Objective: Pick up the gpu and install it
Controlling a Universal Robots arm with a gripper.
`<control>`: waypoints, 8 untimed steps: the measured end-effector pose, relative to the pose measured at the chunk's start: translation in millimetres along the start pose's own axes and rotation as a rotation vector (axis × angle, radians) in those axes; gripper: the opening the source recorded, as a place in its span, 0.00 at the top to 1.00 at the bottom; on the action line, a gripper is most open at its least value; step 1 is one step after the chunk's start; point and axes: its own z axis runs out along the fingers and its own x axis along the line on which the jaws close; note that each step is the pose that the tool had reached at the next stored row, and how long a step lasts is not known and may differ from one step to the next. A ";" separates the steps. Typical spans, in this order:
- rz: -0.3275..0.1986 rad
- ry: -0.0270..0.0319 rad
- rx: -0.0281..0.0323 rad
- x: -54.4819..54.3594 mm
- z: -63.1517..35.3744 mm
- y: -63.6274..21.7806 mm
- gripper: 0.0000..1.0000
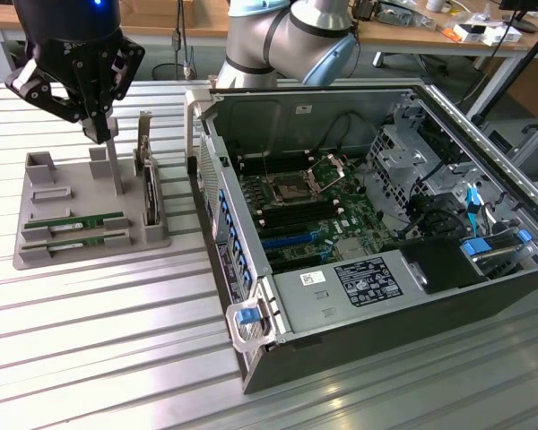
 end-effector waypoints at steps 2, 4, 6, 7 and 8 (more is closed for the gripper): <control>-0.014 0.0007 -0.0003 0.0 0.0 0.0 0.90; -0.023 0.0010 -0.0006 0.0 0.0 0.0 0.90; -0.033 0.0015 -0.0009 0.0 0.0 0.1 0.90; -0.037 0.0016 -0.0009 0.0 0.0 0.0 0.90; -0.042 0.0019 -0.0010 0.0 0.0 0.0 0.90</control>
